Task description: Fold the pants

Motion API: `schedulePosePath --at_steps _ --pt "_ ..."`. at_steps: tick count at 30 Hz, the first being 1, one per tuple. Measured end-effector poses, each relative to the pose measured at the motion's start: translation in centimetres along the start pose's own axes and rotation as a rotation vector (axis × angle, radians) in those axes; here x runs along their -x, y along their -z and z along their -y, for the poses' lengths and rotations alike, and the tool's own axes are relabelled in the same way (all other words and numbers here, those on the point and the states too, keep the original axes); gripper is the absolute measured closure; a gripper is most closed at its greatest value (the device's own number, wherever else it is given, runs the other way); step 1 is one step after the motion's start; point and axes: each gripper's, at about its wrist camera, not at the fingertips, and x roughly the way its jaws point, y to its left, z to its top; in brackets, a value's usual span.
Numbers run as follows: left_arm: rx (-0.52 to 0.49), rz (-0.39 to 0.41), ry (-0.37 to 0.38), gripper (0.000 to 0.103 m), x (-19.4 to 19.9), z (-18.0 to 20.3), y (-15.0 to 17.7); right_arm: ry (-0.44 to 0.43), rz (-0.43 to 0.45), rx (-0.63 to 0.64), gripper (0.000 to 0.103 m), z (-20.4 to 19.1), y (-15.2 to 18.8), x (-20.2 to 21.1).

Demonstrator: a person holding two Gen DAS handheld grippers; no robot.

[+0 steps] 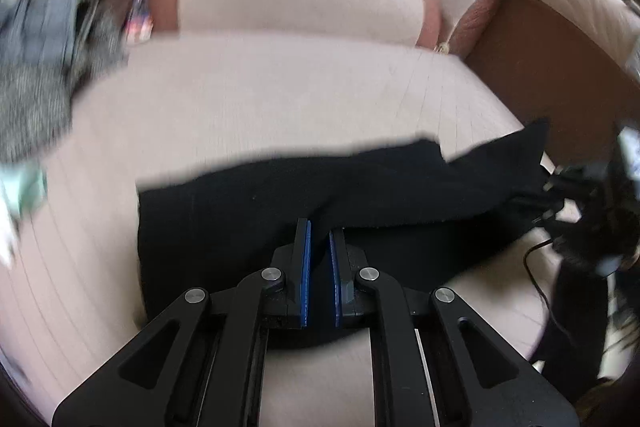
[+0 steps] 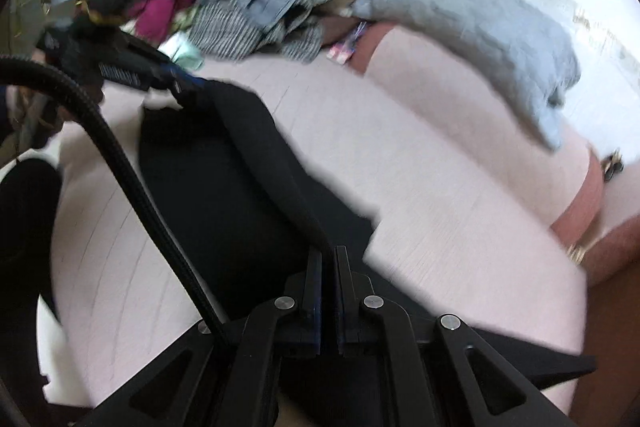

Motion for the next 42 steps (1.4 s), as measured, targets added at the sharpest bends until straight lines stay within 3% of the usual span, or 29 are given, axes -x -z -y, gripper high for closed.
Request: schedulePosePath --at_steps 4,7,8,9,10,11,12,14,19,22,24,25,27,28,29,34,36,40,42 --pt "0.159 -0.06 0.003 0.095 -0.2 -0.8 3.4 -0.036 -0.095 -0.079 0.099 -1.4 3.0 -2.5" --pt "0.242 -0.016 -0.014 0.094 1.4 -1.7 4.2 -0.021 -0.118 -0.123 0.096 -1.6 3.5 -2.6" --pt "0.26 0.006 -0.044 0.094 2.1 -2.1 4.3 -0.02 -0.108 -0.138 0.089 -1.4 3.4 -2.1" --pt "0.277 0.022 -0.059 0.09 2.7 -2.4 4.3 -0.026 -0.091 -0.156 0.082 -1.3 3.3 -1.7" --pt "0.307 0.041 -0.066 0.085 3.4 -3.0 4.4 -0.045 -0.055 -0.189 0.064 -1.2 3.2 -0.9" --pt "0.334 0.056 -0.068 0.068 3.9 -3.6 4.4 -0.058 -0.031 -0.206 0.051 -1.2 3.1 -0.4" --pt "0.369 0.08 -0.073 0.05 4.4 -4.4 4.3 -0.077 0.01 -0.225 0.05 -1.3 2.7 0.1" --pt "0.415 0.12 -0.099 0.044 4.7 -5.9 3.9 -0.115 0.074 -0.225 0.05 -2.1 1.6 0.3" --pt "0.466 0.114 -0.155 0.044 3.2 -8.5 3.0 -0.151 0.104 -0.16 0.05 -5.5 -2.2 -2.7" --pt "0.479 0.082 -0.144 0.044 1.5 -9.3 2.6 -0.157 0.1 -0.135 0.05 -6.4 -4.0 -5.2" --pt "0.47 0.078 -0.116 0.044 0.5 -9.1 2.4 -0.148 0.06 -0.11 0.067 -7.2 -4.5 -7.0" --pt "0.454 0.087 -0.101 0.044 0.3 -8.8 2.3 -0.148 0.04 -0.107 0.084 -7.2 -4.6 -7.7" --pt "0.418 0.1 -0.126 0.075 0.1 -8.2 1.9 -0.156 0.016 -0.131 0.093 -6.8 -4.7 -8.5" --pt "0.407 0.096 -0.131 0.081 0.2 -8.1 1.5 -0.171 0.027 -0.162 0.097 -6.3 -4.9 -8.2" --pt "0.408 0.105 -0.13 0.086 0.5 -8.1 1.4 -0.177 0.032 -0.182 0.098 -5.9 -5.1 -7.8" --pt "0.39 0.167 -0.126 0.086 3.3 -7.9 2.1 -0.2 0.097 -0.201 0.098 -5.6 -6.0 -4.1" --pt "0.381 0.165 -0.154 0.086 3.6 -7.9 2.5 -0.213 0.094 -0.191 0.098 -6.1 -5.9 -3.7" --pt "0.364 0.127 -0.285 0.087 2.6 -8.7 3.8 -0.225 0.063 -0.199 0.098 -7.7 -4.9 -4.3" --pt "0.389 0.091 -0.295 0.087 1.7 -9.4 4.4 -0.229 0.04 -0.216 0.098 -8.4 -4.2 -5.0"
